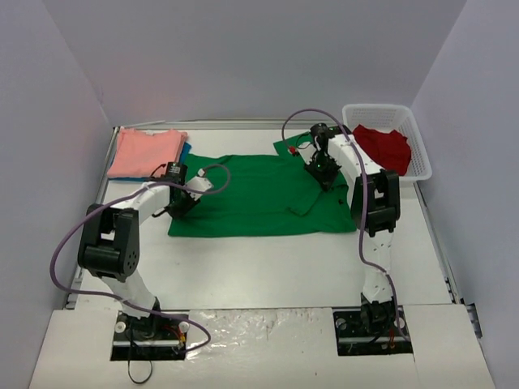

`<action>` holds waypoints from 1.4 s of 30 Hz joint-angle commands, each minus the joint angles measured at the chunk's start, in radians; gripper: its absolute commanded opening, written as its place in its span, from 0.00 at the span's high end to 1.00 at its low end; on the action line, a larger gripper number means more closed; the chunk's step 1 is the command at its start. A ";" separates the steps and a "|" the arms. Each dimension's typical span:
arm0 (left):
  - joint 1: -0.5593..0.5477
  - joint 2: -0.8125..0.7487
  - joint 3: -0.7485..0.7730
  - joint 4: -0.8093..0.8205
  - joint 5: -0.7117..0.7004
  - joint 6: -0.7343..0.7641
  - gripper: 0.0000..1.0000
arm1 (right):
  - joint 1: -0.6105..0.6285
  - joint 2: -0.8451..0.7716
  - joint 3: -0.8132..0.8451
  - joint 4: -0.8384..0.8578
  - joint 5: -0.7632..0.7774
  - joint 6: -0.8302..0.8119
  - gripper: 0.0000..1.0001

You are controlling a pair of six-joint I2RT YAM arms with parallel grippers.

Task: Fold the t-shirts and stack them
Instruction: Fold the flattened tshirt in 1/3 of the way

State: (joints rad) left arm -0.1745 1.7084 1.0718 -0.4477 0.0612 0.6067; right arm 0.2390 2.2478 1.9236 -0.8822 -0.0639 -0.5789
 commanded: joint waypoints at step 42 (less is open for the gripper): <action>0.032 -0.394 -0.141 -0.097 0.049 -0.134 0.59 | 0.005 -0.344 -0.423 0.177 -0.111 0.085 1.00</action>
State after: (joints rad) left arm -0.1493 1.3510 0.9470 -0.5213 0.0635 0.5056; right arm 0.2317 1.8965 1.5051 -0.6949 -0.1081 -0.5159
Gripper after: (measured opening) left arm 0.414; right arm 0.001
